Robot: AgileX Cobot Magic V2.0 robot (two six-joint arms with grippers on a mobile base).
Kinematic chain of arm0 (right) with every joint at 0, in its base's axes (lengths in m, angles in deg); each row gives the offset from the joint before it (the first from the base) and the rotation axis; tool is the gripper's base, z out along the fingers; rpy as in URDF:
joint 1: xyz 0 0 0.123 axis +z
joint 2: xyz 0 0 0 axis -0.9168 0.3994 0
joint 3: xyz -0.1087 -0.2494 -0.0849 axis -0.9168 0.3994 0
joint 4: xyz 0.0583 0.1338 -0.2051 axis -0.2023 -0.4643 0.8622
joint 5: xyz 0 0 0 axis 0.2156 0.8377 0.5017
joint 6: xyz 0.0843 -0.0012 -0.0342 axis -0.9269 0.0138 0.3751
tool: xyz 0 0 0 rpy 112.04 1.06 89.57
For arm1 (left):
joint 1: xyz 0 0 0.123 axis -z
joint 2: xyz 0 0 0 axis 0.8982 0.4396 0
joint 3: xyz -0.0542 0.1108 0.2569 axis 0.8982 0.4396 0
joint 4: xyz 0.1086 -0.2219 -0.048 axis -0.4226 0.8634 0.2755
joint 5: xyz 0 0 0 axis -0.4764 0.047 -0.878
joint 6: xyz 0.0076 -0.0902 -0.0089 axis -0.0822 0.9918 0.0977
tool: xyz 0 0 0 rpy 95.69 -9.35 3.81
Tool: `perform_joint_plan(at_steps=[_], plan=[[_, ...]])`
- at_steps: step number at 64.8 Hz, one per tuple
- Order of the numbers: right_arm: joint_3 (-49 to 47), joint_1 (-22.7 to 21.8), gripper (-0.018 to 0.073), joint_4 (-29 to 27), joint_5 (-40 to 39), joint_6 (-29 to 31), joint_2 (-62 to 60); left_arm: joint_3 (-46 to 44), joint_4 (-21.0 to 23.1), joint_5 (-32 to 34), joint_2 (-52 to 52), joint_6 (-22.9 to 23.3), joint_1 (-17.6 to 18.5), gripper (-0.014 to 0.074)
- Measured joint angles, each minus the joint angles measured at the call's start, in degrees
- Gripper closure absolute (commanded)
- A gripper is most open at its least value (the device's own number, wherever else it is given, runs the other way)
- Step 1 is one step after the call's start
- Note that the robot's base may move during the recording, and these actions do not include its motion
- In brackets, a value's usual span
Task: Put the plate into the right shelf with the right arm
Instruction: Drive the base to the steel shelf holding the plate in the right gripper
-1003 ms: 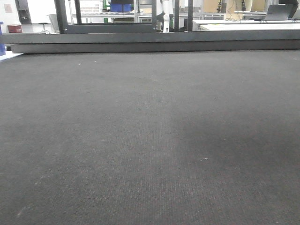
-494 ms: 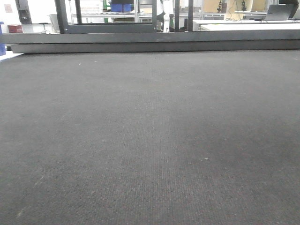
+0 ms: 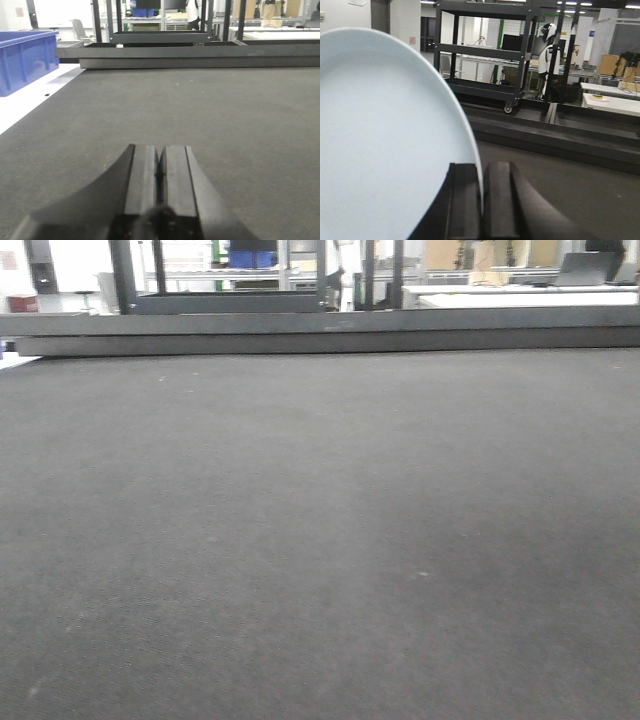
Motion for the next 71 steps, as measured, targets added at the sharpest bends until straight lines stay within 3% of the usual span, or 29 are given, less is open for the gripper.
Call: perform_joint_plan(at_steps=[71], plan=[[0.09, 0.0, 0.0505, 0.09, 0.44, 0.0, -0.36, 0.0, 0.0, 0.11, 0.0, 0.0, 0.0, 0.0643]])
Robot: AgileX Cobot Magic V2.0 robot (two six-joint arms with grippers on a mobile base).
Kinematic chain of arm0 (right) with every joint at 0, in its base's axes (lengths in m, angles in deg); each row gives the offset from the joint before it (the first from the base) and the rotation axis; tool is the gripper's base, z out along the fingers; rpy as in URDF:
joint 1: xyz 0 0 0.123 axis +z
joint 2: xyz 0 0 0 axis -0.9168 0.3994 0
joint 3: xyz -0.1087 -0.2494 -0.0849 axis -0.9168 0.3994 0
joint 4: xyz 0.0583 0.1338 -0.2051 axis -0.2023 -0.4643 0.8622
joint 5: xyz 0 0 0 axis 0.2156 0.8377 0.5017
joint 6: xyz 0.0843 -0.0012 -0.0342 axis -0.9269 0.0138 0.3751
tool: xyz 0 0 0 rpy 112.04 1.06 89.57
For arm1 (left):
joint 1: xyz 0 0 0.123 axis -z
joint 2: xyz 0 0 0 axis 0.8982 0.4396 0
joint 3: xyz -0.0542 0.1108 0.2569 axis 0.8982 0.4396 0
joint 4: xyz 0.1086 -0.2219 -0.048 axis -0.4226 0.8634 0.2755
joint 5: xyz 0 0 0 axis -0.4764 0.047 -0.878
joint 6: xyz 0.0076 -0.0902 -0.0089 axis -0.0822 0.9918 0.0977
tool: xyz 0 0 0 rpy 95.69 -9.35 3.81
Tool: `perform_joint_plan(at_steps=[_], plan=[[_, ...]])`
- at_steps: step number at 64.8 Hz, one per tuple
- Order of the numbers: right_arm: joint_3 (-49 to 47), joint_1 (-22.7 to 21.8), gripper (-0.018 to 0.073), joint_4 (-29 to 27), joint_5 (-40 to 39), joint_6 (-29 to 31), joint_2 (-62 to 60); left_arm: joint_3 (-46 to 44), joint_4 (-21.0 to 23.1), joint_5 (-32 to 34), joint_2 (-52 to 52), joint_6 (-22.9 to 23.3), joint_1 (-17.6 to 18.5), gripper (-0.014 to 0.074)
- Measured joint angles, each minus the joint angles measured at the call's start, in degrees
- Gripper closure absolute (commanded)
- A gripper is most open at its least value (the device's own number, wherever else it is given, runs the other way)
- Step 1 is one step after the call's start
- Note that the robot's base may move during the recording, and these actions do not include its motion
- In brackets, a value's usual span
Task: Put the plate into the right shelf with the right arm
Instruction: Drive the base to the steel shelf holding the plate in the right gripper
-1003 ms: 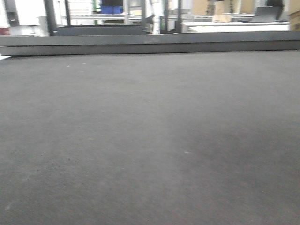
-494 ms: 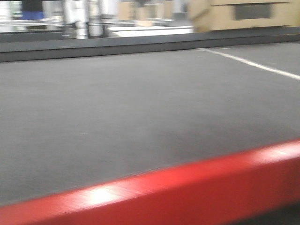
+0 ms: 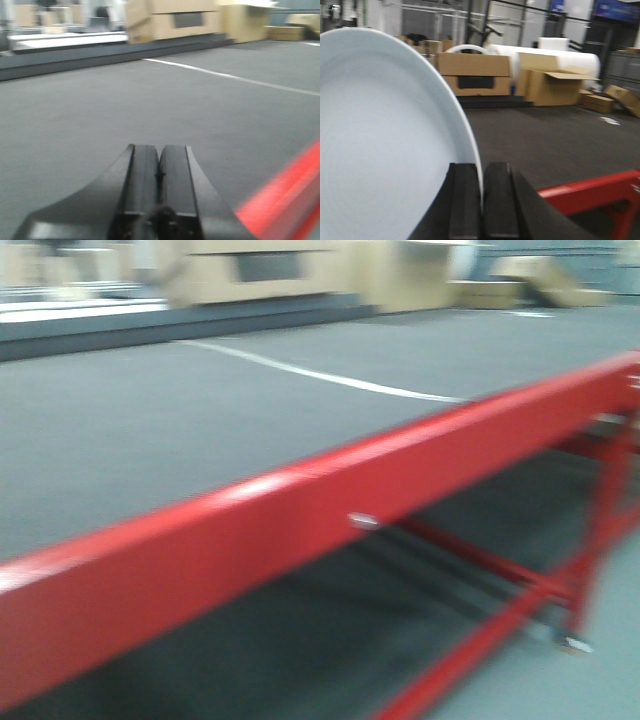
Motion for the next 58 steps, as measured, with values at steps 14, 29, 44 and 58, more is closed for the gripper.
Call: perform_joint_plan(at_steps=[14, 29, 44, 58], plan=[[0.0, 0.0, 0.0505, 0.0, 0.0, 0.0, 0.0, 0.0, 0.0, 0.0, 0.0, 0.0, 0.0, 0.0643], [0.0, 0.0, 0.0505, 0.0, 0.0, 0.0, 0.0, 0.0, 0.0, 0.0, 0.0, 0.0, 0.0, 0.0643], [0.0, 0.0, 0.0505, 0.0, 0.0, 0.0, 0.0, 0.0, 0.0, 0.0, 0.0, 0.0, 0.0, 0.0643], [0.0, 0.0, 0.0505, 0.0, 0.0, 0.0, 0.0, 0.0, 0.0, 0.0, 0.0, 0.0, 0.0, 0.0643]])
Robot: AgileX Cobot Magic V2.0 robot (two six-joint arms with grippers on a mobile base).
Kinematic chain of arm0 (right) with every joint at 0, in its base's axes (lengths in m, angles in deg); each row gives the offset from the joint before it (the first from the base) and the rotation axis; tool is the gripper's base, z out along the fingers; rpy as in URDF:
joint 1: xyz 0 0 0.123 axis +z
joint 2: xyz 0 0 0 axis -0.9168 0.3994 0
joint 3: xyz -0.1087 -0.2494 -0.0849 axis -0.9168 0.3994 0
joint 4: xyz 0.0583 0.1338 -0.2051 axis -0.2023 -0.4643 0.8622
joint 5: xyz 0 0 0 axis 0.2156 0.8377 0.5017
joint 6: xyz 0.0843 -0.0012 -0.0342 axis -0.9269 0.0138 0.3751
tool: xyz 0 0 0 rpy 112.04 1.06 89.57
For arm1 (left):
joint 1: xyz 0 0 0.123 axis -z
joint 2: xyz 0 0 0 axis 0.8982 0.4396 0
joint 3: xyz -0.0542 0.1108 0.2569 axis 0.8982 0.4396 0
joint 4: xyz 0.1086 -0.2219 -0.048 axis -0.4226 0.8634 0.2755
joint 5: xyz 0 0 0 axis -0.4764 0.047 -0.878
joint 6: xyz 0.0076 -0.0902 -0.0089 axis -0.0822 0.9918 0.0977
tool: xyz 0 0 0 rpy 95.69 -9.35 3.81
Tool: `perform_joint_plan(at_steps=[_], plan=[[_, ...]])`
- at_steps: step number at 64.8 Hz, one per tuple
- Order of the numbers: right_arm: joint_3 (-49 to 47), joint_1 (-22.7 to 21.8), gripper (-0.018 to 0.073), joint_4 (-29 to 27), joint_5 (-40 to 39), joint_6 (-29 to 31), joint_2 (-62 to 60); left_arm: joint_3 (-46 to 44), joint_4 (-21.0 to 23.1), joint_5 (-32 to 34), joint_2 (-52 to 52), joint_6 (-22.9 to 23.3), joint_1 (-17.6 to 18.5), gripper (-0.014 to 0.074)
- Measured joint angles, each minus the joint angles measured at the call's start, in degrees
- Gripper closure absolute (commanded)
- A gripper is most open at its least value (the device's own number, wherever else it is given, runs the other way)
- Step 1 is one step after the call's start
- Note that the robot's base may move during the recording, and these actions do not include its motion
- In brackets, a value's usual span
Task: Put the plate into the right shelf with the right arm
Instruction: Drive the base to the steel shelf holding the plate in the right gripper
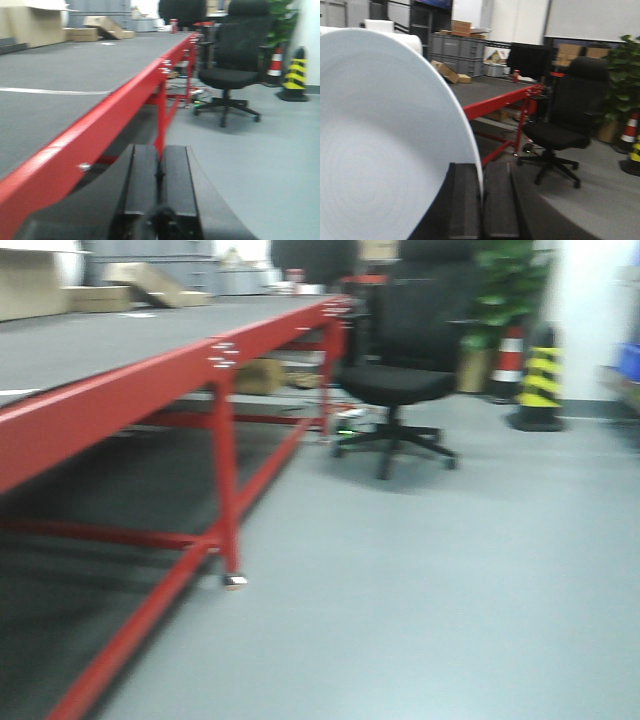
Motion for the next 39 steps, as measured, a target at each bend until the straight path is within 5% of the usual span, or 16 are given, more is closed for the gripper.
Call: perform_joint_plan(at_steps=[39], plan=[[0.0, 0.0, 0.0505, 0.0, 0.0, 0.0, 0.0, 0.0, 0.0, 0.0, 0.0, 0.0, 0.0, 0.0643]])
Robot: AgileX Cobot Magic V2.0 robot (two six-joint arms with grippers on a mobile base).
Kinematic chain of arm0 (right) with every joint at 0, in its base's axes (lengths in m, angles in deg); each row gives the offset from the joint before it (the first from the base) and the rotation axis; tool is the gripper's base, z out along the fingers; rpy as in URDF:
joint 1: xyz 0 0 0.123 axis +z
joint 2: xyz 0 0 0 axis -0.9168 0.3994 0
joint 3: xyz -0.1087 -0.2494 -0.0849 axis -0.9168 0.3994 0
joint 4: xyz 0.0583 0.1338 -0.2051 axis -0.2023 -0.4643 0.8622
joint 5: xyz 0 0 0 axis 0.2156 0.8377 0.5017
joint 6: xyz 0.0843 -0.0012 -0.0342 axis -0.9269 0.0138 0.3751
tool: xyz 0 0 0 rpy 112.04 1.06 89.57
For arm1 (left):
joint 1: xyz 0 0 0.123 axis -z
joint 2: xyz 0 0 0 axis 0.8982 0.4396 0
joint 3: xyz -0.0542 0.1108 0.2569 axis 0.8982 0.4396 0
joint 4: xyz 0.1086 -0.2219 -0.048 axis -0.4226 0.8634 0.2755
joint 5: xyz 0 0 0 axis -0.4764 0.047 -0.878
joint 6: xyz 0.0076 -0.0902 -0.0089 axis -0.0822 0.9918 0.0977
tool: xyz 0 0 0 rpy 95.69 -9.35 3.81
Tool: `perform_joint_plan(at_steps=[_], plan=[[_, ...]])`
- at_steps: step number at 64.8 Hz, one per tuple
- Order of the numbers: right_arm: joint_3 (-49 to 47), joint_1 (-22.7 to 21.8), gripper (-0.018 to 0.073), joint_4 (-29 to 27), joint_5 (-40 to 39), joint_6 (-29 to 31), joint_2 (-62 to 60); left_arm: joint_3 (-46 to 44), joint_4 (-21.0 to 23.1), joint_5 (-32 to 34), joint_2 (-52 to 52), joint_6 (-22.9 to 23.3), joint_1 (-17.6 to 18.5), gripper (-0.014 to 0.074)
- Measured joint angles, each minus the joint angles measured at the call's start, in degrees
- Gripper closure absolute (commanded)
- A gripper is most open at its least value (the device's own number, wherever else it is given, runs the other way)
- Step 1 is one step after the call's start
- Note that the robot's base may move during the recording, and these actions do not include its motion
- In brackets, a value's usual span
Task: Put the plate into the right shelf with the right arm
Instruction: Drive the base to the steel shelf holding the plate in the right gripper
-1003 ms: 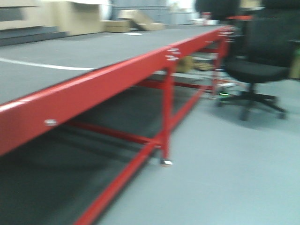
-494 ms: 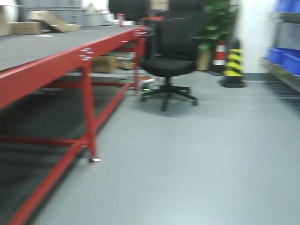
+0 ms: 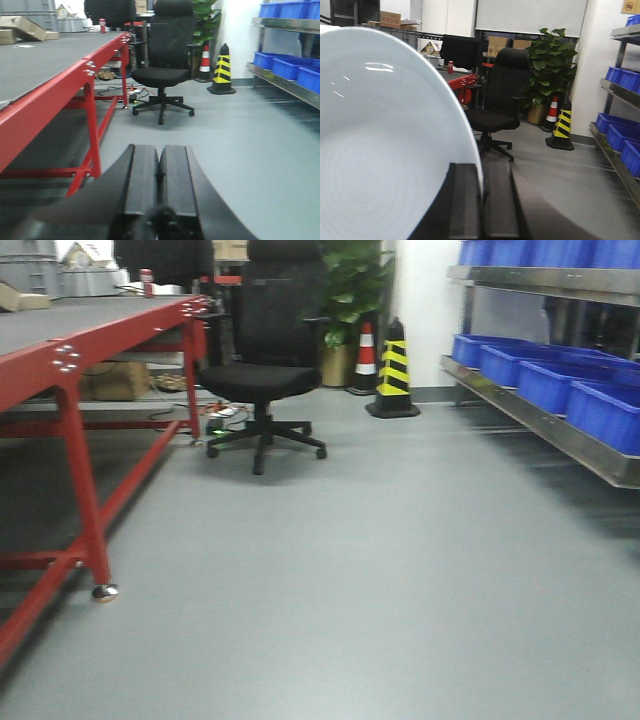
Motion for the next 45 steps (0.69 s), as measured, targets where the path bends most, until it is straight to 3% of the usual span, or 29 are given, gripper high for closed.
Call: perform_joint_plan(at_steps=[45], plan=[[0.0, 0.0, 0.0505, 0.0, 0.35, 0.1, -0.23, 0.0, 0.0, -0.08, 0.0, 0.0, 0.0, 0.0643]])
